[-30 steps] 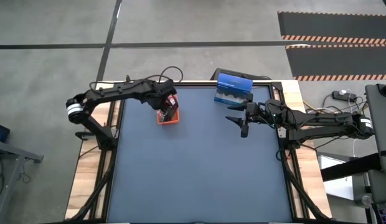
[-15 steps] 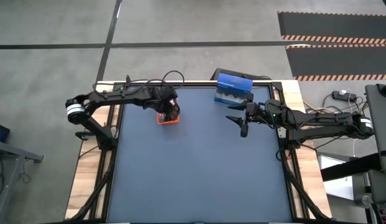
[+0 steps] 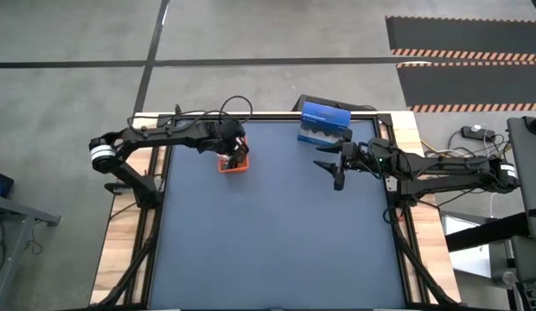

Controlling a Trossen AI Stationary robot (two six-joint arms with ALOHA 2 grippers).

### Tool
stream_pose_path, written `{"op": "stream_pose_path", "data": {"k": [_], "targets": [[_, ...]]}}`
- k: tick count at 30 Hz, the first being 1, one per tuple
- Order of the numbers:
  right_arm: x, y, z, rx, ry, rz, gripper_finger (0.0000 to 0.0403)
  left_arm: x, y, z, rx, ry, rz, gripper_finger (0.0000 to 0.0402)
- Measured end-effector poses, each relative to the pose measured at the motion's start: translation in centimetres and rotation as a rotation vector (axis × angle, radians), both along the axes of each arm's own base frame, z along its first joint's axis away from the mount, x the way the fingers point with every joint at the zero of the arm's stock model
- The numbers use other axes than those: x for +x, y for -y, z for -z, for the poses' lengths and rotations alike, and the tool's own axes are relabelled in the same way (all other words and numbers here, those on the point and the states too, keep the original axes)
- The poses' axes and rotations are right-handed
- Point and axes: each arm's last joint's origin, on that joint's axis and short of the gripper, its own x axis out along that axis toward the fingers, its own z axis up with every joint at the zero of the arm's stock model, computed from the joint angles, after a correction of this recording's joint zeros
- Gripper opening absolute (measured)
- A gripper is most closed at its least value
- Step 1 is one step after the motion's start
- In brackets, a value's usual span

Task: Pick and place USB-C Cables
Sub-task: Put the white charger cable into the orange bin

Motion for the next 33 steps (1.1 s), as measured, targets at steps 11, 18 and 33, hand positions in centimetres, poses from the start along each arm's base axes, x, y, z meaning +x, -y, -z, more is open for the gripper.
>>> {"op": "stream_pose_path", "data": {"k": [11, 18, 33], "targets": [[0.0, 0.0, 0.1, -0.004, -0.013, -0.001, 0.0203, 0.6, 0.2, -0.5, 0.031, 0.091, 0.049, 0.0001], [0.0, 0.0, 0.2, -0.005, -0.019, -0.002, 0.0203, 0.8, 0.1, 1.8, 0.038, 0.114, 0.048, 0.0001], [-0.1, 0.1, 0.2, -0.009, -0.027, 0.023, 0.0203, 0.3, 0.3, 2.6, 0.046, 0.16, 0.026, 0.0001]]}}
